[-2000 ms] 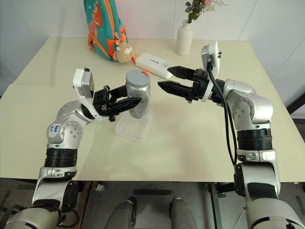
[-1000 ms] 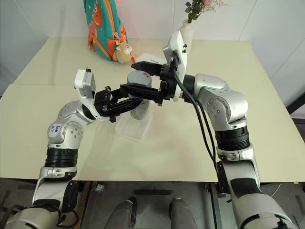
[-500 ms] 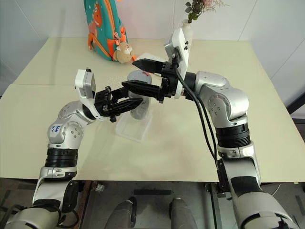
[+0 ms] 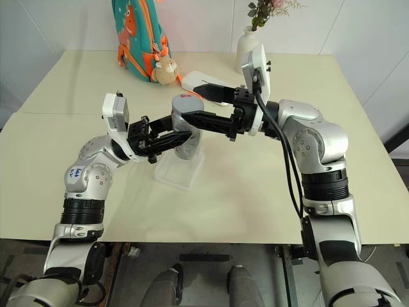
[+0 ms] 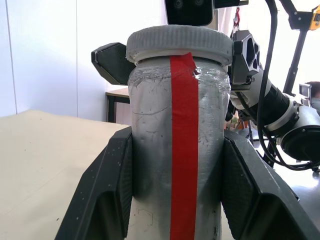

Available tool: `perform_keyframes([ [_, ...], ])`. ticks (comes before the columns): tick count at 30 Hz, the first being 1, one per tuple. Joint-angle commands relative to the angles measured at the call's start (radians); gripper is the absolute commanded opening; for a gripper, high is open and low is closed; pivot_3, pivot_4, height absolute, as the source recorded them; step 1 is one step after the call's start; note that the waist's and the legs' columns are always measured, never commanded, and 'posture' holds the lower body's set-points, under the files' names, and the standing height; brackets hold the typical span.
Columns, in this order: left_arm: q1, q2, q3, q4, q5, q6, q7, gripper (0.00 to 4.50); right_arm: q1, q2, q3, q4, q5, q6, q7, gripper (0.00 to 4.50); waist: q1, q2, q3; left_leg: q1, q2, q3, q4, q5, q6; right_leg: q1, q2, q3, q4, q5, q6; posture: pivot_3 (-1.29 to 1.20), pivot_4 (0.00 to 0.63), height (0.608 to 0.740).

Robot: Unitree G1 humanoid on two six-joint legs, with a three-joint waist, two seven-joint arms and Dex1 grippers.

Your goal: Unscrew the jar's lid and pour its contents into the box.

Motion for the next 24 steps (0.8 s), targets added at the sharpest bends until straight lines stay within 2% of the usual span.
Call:
perform_keyframes([
  [1, -0.016, -0.001, 0.008, -0.037, -0.027, -0.022, -0.022, 1.96, 0.0, -0.027, -0.058, -0.007, 0.013, -0.005, -0.008, 4.47, 0.0, 0.0, 0.0, 0.0, 0.0, 0.0, 0.0, 0.0, 0.0, 0.0, 0.0, 0.0, 0.0, 0.0, 0.0, 0.0, 0.15, 0.74],
  [24, -0.011, 0.003, 0.014, -0.046, -0.022, -0.016, -0.023, 1.96, 0.023, -0.067, -0.075, 0.052, 0.001, -0.032, 0.037, 4.47, -0.001, 0.0, 0.0, 0.0, 0.0, 0.0, 0.0, 0.0, 0.0, 0.0, 0.0, 0.0, 0.0, 0.0, 0.0, 0.0, 0.15, 0.74],
])
